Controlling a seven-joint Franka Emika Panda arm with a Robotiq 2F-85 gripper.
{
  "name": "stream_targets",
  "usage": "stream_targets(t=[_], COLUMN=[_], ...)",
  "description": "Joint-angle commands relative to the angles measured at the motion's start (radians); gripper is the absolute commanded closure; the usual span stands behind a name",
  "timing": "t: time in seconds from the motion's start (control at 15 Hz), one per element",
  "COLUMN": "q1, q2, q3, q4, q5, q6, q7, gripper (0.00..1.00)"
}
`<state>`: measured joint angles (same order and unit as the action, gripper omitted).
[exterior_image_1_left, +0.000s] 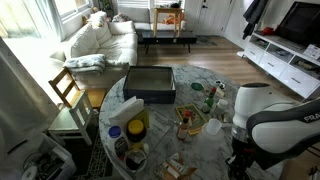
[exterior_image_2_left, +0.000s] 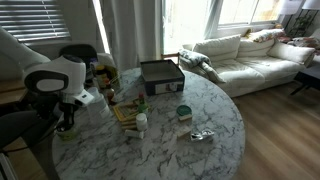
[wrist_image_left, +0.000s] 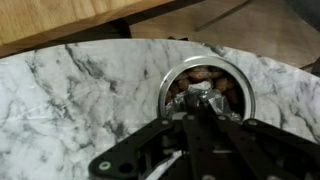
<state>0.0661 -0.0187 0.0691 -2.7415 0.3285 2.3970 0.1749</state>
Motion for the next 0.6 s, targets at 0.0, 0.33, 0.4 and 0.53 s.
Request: stream_targets(t=[0.0,0.33,0.4,0.53], q1=[0.003,0.000,-0.002,-0.003], q2=[0.023,-0.036,-0.061,-0.115], q3=[0.002,-0.002,-0.004,-0.008], q4=[-0.007,-0.010,-0.011,-0.019], q5=[-0.009,0.001,0.006,0.013], q6=[0.036,-0.020,-0.049,-0.110], q7=[-0.003,-0.005,-0.009,-0.011], gripper=[0.99,0.98,0.98,0.98])
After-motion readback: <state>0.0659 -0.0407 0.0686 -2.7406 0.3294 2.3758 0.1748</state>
